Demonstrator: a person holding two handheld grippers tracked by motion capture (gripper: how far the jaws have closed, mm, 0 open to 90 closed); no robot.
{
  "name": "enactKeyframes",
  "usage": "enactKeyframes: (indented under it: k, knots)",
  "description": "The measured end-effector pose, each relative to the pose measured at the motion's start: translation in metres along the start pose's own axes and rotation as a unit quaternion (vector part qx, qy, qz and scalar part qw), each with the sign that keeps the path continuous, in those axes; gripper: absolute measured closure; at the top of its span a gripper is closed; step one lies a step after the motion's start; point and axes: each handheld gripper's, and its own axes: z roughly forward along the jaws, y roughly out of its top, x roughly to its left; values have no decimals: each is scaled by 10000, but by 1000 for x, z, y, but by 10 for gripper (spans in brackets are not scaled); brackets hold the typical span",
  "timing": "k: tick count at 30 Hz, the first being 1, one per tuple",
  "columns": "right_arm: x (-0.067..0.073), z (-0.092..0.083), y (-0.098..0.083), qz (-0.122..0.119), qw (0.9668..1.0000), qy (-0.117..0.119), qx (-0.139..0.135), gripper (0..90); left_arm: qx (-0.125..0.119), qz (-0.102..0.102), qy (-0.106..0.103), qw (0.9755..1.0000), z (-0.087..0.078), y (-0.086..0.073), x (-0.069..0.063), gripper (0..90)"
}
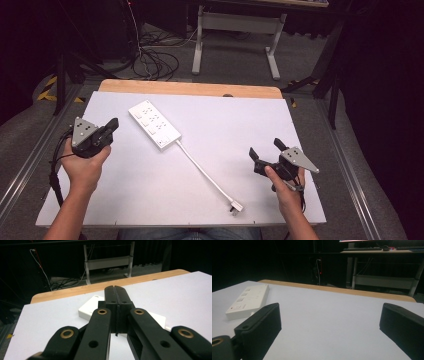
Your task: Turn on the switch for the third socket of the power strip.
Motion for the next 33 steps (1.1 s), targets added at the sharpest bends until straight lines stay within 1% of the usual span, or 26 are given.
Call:
enactKeyframes:
  k: [2, 4, 7, 10, 17, 18, 33]
  knots:
    - [-1, 0, 0, 30, 10000, -3, -11, 43, 45, 16, 16, 10000, 3, 2, 0, 900]
    - [-1, 0, 0, 11, 10000, -14, -7, 43, 56, -3, 13, 10000, 5, 3, 0, 900]
    - [-1, 1, 0, 1, 10000, -8, 0, 43, 136, 3, -20, 9999, 12, 5, 1, 900]
    - [-1, 1, 0, 28, 10000, -3, 3, 43, 147, -5, -29, 9999, 15, 6, 1, 900]
    - [-2, 1, 0, 35, 10000, -16, 2, 43, 202, 95, -104, 9997, 31, 12, -4, 900]
    - [-2, 1, 0, 34, 10000, -16, 4, 43, 208, 120, -107, 9997, 35, 14, -4, 900]
    - [-3, 1, 0, 43, 10000, -26, 2, 43, 307, 200, -90, 9993, 49, 18, -3, 900]
